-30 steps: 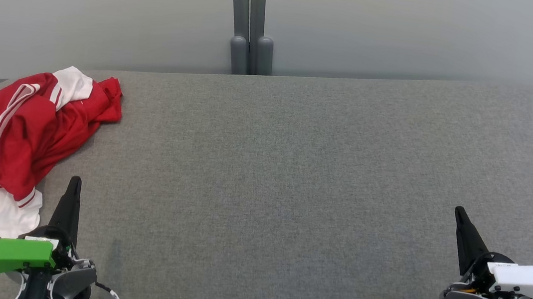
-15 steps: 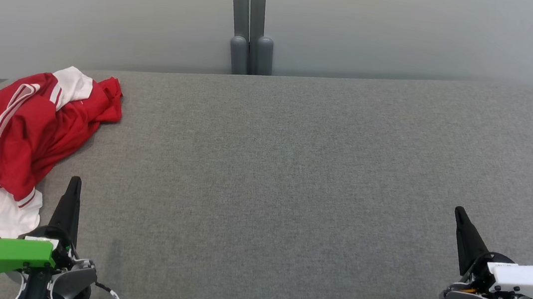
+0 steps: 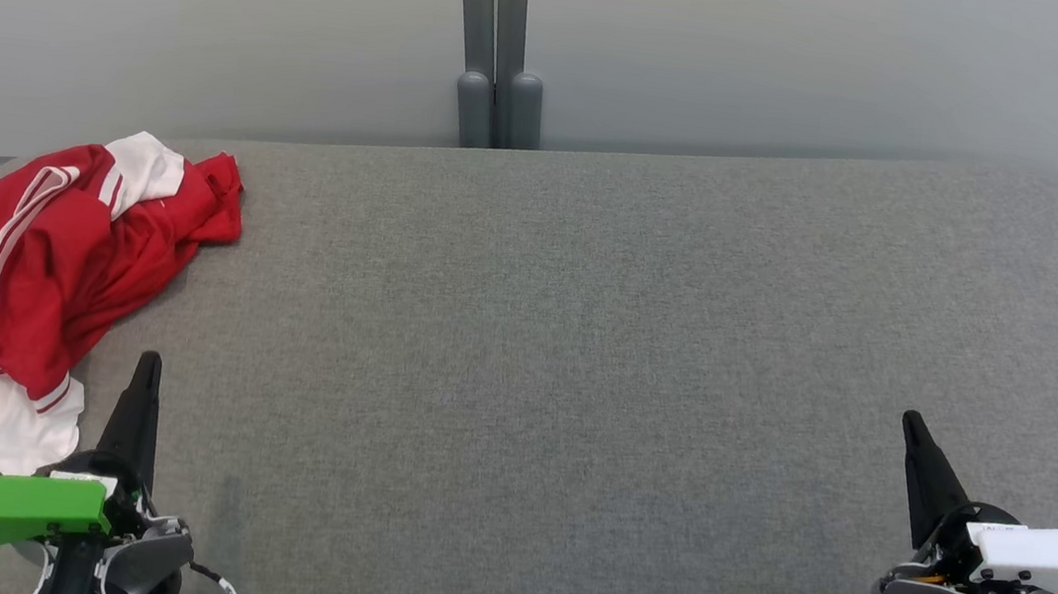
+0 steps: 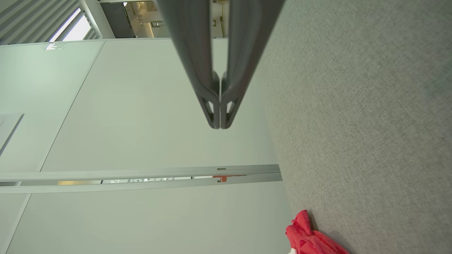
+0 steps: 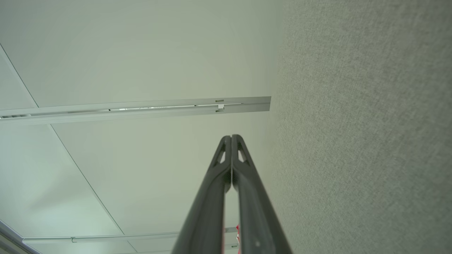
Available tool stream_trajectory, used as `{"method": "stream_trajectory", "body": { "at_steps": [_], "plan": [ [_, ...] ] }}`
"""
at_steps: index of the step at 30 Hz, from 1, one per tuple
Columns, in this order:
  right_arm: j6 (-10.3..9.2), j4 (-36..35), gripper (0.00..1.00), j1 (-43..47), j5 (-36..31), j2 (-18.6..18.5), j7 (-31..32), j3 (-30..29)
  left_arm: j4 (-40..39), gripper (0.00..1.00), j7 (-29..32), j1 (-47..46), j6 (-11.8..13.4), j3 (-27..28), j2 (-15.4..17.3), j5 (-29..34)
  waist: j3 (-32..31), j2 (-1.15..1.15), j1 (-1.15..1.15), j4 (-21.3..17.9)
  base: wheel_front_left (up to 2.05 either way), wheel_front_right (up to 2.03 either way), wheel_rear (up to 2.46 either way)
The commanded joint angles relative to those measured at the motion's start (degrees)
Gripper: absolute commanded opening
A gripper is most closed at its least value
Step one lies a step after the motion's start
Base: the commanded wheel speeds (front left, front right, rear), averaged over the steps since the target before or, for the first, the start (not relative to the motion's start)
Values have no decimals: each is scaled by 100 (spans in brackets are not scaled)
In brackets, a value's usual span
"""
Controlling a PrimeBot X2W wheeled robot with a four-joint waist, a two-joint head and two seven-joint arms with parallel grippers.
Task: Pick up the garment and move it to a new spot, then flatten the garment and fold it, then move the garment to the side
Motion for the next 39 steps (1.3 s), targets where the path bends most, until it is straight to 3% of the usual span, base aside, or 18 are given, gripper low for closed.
{"method": "stream_trajectory", "body": {
  "at_steps": [1,10,18,31,39],
  "plan": [
    [1,18,100,8,-2,2,-3,3,14,100,-2,7,1,-3,-3,1,0,0,0,0,0,0,0],
    [0,42,100,129,-176,12,-213,201,53,100,-215,133,1,-214,-22,91,0,0,0,-4,0,0,0],
    [1,-118,100,149,-1022,-41,-432,373,19,100,-433,196,-1,-305,-15,545,0,0,0,-33,0,0,0],
    [1,-484,100,201,-2830,-220,-745,721,-130,100,-745,273,141,-387,-5,2135,-10,0,0,-54,0,0,0],
    [1,-555,100,224,-3775,-329,-917,844,-140,100,-916,316,102,-437,13,3267,-19,0,0,-49,0,0,0]
  ]
}}
